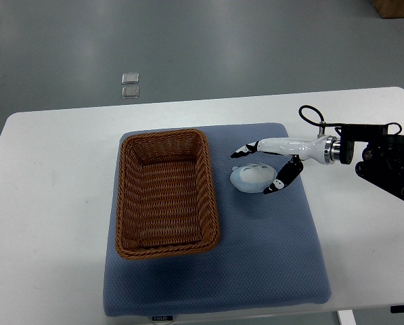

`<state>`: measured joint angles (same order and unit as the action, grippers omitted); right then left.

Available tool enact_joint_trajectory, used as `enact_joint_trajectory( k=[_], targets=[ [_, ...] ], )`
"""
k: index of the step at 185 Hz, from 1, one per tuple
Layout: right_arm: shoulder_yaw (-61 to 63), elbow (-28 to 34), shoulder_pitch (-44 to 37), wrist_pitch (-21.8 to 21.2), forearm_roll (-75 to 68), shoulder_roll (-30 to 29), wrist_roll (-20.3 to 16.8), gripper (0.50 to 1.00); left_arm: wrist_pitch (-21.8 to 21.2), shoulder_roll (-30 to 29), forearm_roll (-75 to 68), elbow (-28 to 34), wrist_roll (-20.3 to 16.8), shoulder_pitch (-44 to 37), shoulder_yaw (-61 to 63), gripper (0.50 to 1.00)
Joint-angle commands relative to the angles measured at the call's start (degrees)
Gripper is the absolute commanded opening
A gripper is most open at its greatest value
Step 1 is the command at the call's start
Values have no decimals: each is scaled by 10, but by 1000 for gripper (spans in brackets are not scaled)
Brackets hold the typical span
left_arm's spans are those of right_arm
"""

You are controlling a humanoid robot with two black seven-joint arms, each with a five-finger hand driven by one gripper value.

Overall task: Place blue toy in brown basket
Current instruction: 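Close the right hand's fingers around the light-blue plush toy, then lift the toy with the right hand and carry it into the basket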

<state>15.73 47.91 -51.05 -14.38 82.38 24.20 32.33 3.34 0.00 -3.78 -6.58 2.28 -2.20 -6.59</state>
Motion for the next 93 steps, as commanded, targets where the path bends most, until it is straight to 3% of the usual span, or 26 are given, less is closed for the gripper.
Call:
enact_joint_trajectory(
  k=[1, 19, 36, 56, 67, 93],
  targets=[
    [1, 0, 1, 1, -1, -3, -1, 830, 0, 0, 0, 0, 0, 0, 0, 1000],
    [1, 0, 1, 1, -2, -3, -1, 762, 0, 0, 0, 0, 0, 0, 0, 1000],
    [1, -1, 1, 1, -1, -3, -1, 625, 0, 0, 0, 0, 0, 0, 0, 1000],
    [1, -1, 2, 3, 0, -3, -1, 529, 0, 0, 0, 1, 0, 0, 0, 1000],
    [1, -1, 1, 12, 1, -3, -1, 500, 0, 0, 0, 0, 0, 0, 0, 1000],
    [9, -1, -1, 41, -8, 2, 0, 500, 0, 0, 0, 0, 0, 0, 0, 1000]
  ],
)
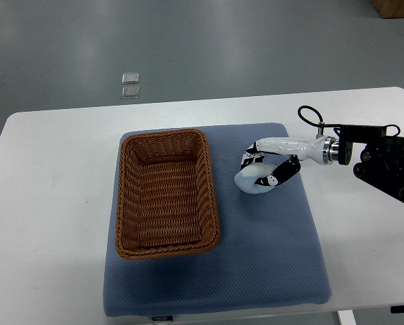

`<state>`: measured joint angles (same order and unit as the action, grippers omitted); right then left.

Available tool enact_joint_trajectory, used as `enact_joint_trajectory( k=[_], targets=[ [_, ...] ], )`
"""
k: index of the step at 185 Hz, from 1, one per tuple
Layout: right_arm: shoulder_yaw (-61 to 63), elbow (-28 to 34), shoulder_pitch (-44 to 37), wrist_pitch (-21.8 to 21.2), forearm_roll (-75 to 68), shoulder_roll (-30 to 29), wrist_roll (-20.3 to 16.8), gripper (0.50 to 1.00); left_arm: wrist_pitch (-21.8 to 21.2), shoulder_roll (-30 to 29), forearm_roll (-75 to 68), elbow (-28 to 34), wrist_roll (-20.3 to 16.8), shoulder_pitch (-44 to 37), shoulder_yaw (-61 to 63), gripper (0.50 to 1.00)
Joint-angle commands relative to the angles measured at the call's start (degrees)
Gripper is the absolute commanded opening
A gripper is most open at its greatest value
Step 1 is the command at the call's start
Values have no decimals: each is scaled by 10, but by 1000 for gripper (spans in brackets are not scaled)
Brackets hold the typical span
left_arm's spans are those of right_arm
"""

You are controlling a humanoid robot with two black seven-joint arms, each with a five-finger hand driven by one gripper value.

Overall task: Place blue toy in brown basket
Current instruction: 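Lift the toy with the right hand and carry it into the basket, then open the right hand to release the toy and withdraw it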

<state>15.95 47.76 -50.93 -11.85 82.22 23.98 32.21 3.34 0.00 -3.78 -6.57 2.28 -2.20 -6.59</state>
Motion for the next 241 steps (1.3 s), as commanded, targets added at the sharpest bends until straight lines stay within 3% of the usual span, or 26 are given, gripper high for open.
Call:
enact_joint_trajectory(
  k=[1, 44, 77, 181, 195, 212, 230, 241],
  targets=[
    [7, 1, -2, 16, -7, 5, 1, 500, 0, 0, 0, 0, 0, 0, 0, 1000],
    [15, 3, -15, 1, -50, 5, 28, 500, 0, 0, 0, 0, 0, 0, 0, 1000],
    [16, 22, -32, -16, -76, -9, 28, 500, 0, 0, 0, 0, 0, 0, 0, 1000],
    [21, 37, -44, 21, -75, -171, 28, 500, 0, 0, 0, 0, 0, 0, 0, 1000],
    [20, 36, -40, 21, -76, -182, 12, 502, 0, 0, 0, 0, 0, 0, 0, 1000],
    [21, 36, -20, 23, -79, -187, 5, 615, 0, 0, 0, 0, 0, 0, 0, 1000],
    [20, 34, -2, 31, -79, -188, 5, 850, 0, 0, 0, 1, 0, 0, 0, 1000],
    [21, 31, 7, 38, -79, -188, 5, 881, 0, 0, 0, 1, 0, 0, 0, 1000]
  ],
)
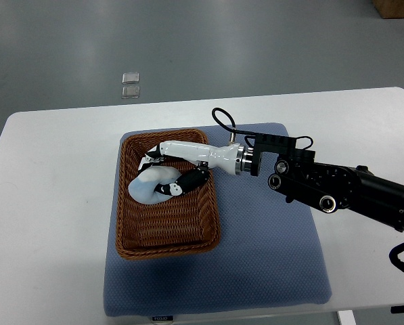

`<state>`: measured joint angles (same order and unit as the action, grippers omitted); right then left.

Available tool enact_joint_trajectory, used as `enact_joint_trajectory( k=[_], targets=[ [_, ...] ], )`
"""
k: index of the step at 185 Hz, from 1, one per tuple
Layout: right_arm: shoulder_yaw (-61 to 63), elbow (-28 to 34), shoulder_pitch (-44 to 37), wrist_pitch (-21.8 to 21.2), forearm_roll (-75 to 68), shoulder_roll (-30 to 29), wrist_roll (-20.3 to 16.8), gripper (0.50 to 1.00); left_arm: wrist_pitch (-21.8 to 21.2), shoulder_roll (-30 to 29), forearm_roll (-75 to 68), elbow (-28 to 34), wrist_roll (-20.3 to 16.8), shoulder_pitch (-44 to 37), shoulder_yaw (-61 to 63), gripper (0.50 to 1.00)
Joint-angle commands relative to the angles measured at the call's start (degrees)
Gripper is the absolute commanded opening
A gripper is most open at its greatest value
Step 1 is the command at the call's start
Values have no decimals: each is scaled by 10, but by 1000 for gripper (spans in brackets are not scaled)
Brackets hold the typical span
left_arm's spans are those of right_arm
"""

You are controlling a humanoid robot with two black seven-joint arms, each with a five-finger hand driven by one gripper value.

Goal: Place blue toy in brown basket

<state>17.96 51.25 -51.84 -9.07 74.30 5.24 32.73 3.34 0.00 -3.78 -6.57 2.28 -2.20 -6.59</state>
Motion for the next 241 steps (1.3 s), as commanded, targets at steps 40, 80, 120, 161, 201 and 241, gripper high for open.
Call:
enact_joint_trajectory(
  k=[40, 80, 120, 161, 201, 241],
  targets=[
    [3, -5, 22, 11, -1, 9, 1, 903, 0, 0, 0, 0, 0, 0, 0, 1000],
    [43, -5, 28, -13, -96, 25, -1, 903, 0, 0, 0, 1, 0, 0, 0, 1000],
    [56, -9, 34, -93, -318, 75, -64, 911, 0, 0, 0, 0, 0, 0, 0, 1000],
    [66, -58, 39, -124, -530, 93, -180, 913, 0, 0, 0, 0, 0, 0, 0, 1000],
    [66, -70, 40, -123, -676, 117, -256, 913, 0, 0, 0, 0, 0, 0, 0, 1000],
    [66, -106, 46, -121, -714, 115, -258, 913, 0, 0, 0, 0, 0, 0, 0, 1000]
  ],
)
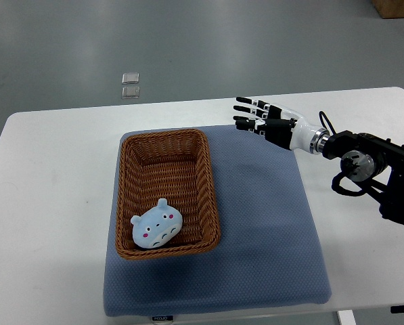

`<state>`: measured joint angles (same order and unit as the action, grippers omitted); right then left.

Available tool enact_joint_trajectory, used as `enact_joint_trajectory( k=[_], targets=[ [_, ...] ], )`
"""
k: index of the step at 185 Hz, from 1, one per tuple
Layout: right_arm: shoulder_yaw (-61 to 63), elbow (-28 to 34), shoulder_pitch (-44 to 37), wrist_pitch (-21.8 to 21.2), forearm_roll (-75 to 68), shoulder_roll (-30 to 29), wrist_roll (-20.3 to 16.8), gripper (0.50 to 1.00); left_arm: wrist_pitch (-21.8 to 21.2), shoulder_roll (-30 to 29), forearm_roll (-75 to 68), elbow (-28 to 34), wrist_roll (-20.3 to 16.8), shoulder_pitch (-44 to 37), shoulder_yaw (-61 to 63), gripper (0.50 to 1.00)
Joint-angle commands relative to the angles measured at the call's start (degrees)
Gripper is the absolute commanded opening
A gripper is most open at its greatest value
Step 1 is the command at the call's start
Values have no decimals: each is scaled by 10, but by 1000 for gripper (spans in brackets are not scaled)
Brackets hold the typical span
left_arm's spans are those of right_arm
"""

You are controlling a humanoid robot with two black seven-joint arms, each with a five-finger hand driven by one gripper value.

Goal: Place blue toy in brown basket

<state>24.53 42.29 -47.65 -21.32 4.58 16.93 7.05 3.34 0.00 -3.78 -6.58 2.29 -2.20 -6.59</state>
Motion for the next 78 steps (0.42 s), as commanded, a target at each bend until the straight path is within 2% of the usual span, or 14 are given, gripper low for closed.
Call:
enact_joint_trajectory(
  k=[1, 29, 78],
  targets=[
    [0, -17, 4, 1, -17, -1, -1, 913, 0, 0, 0, 0, 0, 0, 0, 1000],
    [0, -20, 7, 17, -21, -1, 2, 913, 0, 0, 0, 0, 0, 0, 0, 1000],
    [0, -25, 22, 17, -19, -7, 4, 913, 0, 0, 0, 0, 0, 0, 0, 1000]
  ],
)
